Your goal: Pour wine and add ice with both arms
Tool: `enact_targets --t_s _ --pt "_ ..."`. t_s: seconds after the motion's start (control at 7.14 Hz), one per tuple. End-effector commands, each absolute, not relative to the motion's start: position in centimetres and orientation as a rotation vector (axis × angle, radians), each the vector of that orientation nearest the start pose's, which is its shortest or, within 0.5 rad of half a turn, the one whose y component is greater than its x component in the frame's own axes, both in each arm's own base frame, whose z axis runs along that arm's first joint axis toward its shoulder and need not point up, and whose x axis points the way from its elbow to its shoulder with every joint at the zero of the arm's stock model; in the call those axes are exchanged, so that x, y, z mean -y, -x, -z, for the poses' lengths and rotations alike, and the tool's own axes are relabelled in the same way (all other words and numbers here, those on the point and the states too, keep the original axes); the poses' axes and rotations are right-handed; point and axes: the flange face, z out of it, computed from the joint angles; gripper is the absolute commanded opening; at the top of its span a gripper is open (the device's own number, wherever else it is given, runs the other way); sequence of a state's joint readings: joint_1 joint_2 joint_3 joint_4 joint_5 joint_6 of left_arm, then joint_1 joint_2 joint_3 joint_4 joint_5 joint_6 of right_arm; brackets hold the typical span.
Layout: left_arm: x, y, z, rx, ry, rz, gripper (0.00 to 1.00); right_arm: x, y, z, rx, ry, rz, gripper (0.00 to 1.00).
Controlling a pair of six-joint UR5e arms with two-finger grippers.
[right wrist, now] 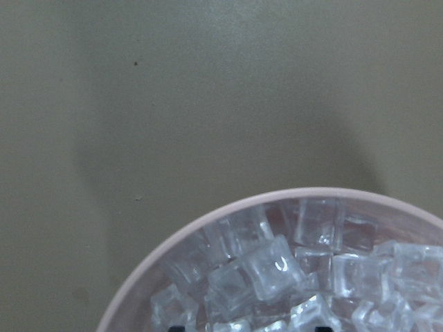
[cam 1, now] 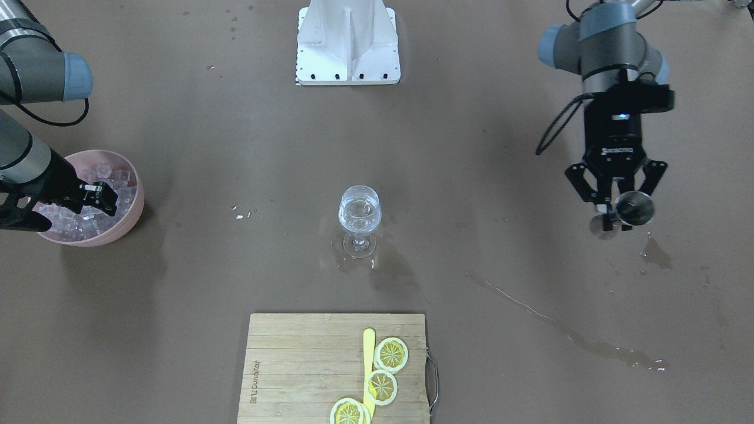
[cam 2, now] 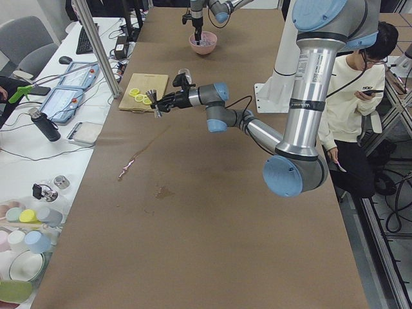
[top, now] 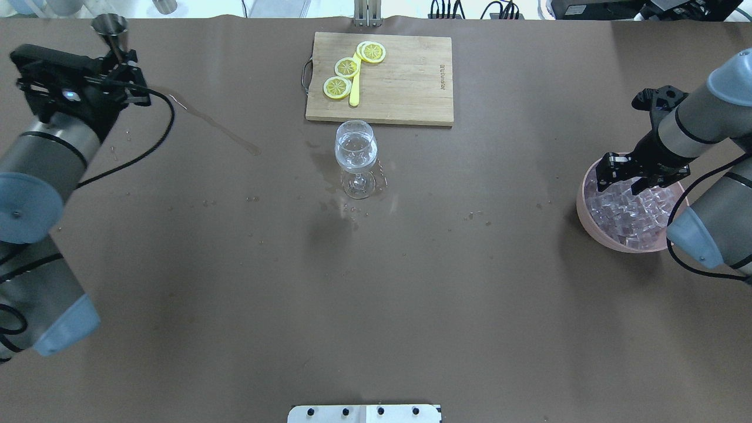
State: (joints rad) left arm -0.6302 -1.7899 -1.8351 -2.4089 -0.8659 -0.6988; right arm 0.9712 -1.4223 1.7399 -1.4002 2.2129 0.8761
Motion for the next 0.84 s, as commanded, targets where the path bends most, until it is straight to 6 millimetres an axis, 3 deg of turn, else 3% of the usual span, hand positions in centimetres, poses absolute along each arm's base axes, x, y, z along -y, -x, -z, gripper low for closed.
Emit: enact_targets --t_s 0.0,0.28,0.42,0.7 --pt "44.3 -40.6 -22.7 -0.438 -1.298 0.205 0.00 50.1 25.9 -47.9 0.799 0.093 -0.119 0.69" --pt "41.1 -44.6 -19.3 -0.390 -1.325 0.186 0.00 50.1 26.0 -48.0 0.798 0.094 -0.116 0.57" --pt "39.9 -45.8 -18.9 -0.358 -1.334 0.171 0.00 50.0 26.1 -48.1 0.796 0.095 -0.116 0.47" --pt "39.2 -47.4 -17.4 -0.268 -1.330 0.128 0.00 50.0 26.3 -48.1 0.795 0.095 -0.107 0.37"
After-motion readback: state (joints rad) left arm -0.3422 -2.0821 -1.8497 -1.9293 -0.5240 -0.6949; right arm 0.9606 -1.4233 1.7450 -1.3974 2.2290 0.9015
